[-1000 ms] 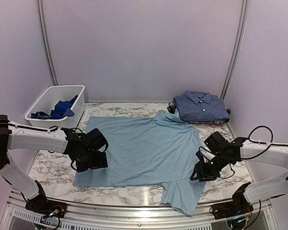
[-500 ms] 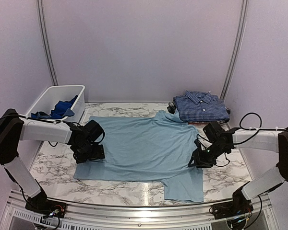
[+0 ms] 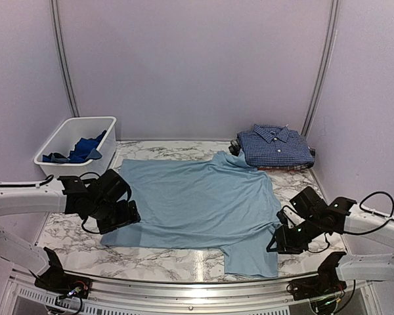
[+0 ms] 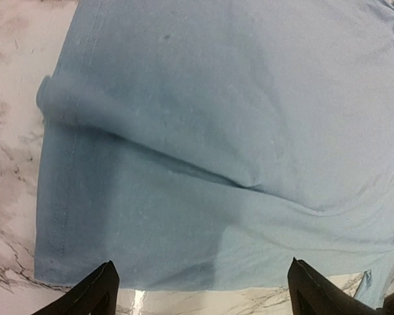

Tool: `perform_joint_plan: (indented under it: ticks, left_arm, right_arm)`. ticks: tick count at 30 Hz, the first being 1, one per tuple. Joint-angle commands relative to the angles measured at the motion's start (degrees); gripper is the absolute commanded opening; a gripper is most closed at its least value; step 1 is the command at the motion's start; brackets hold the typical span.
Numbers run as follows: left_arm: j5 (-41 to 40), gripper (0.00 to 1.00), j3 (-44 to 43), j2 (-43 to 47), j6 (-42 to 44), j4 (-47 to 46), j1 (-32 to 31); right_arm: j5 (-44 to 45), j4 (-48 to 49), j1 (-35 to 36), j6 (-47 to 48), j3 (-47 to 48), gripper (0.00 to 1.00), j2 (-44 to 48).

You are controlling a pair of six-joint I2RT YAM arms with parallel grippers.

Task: Fold and stack the mixed laundry pile
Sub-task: Pick up the flattened T-shirt from the center of the board.

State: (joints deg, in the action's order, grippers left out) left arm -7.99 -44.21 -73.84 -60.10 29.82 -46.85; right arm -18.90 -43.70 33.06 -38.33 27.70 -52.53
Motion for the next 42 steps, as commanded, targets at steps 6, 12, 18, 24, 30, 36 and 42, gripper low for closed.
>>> perform_joint_plan:
  ticks: [6, 12, 18, 24, 30, 36, 42]
  left_arm:
    - [-2.4, 0.91, 5.6, 2.1, -15.7, 7.4, -2.0]
    - [-4.4, 0.84, 7.1, 4.0, -19.3, 10.5, -2.1]
    - [-4.7, 0.78, 12.2, 9.0, -23.8, 11.8, -0.7]
    - [-4.6, 0.70, 13.2, 10.0, -22.0, 11.8, 1.8]
    - [-5.5, 0.59, 11.6, 7.4, -18.8, 11.6, 3.0]
    - [-5.1, 0.43, 10.5, 4.9, -16.7, 10.5, 3.2]
    - [-4.1, 0.37, 11.1, 4.7, -17.3, 9.9, 3.2]
  right_arm:
    - [8.2, -1.4, 3.5, -3.4, 0.5, 0.49, -5.3]
    - [8.2, 2.7, 4.6, -2.9, -1.4, 0.43, -8.9]
    - [6.3, 4.0, 4.6, -3.1, -3.3, 0.17, -9.0]
    - [5.5, 0.6, 4.6, -4.6, -1.8, 0.00, -3.7]
    - [4.8, -1.8, 4.6, -4.7, 1.3, 0.00, -0.5]
    - [4.9, -2.4, 4.6, -4.6, 1.7, 0.00, 0.3]
    - [4.9, -2.6, 4.6, -4.7, 1.8, 0.00, 0.7]
